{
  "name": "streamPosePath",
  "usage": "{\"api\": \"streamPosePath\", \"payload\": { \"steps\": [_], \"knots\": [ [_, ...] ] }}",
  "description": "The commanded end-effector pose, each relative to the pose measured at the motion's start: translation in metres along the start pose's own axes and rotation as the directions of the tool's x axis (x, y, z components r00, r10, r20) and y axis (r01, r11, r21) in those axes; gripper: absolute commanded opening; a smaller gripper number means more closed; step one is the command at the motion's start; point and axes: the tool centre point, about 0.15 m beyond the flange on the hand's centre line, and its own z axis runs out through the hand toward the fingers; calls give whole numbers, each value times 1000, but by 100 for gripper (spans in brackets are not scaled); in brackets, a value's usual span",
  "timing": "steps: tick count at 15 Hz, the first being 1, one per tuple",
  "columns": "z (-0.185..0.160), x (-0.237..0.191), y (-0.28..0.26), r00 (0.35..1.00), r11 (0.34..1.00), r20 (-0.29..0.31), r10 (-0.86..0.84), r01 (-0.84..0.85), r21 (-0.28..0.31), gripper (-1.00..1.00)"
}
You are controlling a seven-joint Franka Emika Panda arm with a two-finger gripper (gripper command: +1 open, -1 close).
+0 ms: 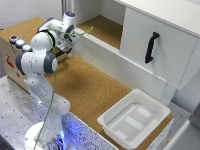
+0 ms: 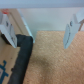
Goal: Push down the blue button to turn off the blue light
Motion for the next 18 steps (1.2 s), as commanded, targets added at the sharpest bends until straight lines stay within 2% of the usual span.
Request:
{"api": "streamPosePath", "payload": {
  "steps": [1, 2, 4, 8, 10, 13, 14, 18],
  "knots": [
    [-61, -19, -38, 960, 961, 74, -269, 273, -53, 100],
    [-65, -24, -44, 948, 947, 79, -309, 314, -62, 100],
    [-79, -43, -66, 892, 893, 92, -443, 448, -41, 100],
    [-84, -97, -116, 728, 739, 135, -672, 672, 52, 100],
    [-90, -121, -144, 661, 672, 129, -739, 738, 65, 100],
    [-102, -148, -181, 608, 617, 125, -784, 786, 47, 100],
    [-105, -154, -194, 606, 613, 114, -787, 789, 43, 100],
    [-93, -155, -247, 605, 613, 134, -785, 790, 23, 100]
  ]
}}
